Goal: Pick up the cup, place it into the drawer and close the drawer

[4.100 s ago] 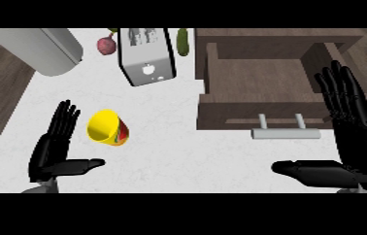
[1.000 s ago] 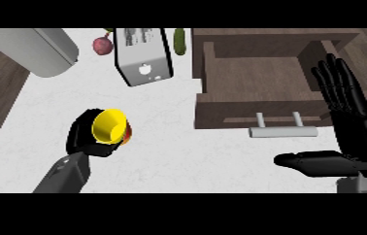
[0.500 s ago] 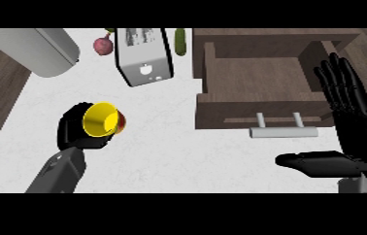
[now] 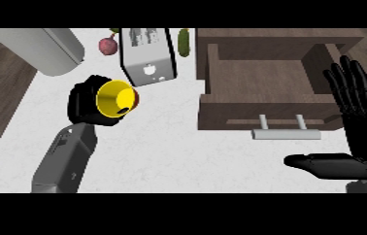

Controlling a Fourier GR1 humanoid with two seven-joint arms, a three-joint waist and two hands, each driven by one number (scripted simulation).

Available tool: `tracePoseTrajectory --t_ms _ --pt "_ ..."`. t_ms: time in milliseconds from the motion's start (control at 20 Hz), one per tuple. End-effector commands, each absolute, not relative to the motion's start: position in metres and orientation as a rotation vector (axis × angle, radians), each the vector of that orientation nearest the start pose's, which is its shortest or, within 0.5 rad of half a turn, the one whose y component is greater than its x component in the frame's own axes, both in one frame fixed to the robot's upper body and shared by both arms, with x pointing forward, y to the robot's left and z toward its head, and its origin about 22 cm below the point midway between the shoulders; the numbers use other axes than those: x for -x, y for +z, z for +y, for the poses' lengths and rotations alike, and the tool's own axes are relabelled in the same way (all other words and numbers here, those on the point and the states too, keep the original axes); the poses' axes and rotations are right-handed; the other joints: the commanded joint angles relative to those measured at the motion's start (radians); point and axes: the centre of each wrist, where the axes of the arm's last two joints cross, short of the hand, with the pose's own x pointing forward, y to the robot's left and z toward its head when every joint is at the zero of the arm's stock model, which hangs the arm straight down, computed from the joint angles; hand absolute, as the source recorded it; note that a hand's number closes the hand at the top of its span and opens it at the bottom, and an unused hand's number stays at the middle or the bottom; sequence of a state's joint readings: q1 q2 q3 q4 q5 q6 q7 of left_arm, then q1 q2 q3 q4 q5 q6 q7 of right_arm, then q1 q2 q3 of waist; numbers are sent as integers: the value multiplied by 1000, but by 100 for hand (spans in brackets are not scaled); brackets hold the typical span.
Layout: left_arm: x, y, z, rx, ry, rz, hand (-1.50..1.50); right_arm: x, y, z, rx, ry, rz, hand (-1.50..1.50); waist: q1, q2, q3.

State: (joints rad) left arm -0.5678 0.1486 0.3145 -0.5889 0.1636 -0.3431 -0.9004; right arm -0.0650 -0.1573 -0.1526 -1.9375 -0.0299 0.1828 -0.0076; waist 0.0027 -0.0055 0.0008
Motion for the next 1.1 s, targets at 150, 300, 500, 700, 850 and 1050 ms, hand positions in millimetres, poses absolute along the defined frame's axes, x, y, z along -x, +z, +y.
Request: tracePoseTrajectory --t_ms 150,300,500,700,850,1050 --pt "-392 28 208 370 41 -2165 150 -230 110 -292 98 233 -1973 -150 5 -3 1" --pt "-386 41 182 364 8 -2178 150 -241 113 -295 108 229 -2000 -150 3 2 0" --pt "-401 96 150 374 -63 -2181 150 -227 107 -279 74 231 -2004 -150 -7 3 0" --pt "-407 130 134 358 -113 -2160 150 -229 106 -289 97 233 -1994 -150 -11 5 -1" --pt "-402 147 98 327 -159 -2150 150 -234 104 -306 69 210 -2004 -150 -16 5 0" --pt "-410 158 74 287 -153 -2125 150 -223 119 -299 82 226 -1995 -150 -24 5 -1"
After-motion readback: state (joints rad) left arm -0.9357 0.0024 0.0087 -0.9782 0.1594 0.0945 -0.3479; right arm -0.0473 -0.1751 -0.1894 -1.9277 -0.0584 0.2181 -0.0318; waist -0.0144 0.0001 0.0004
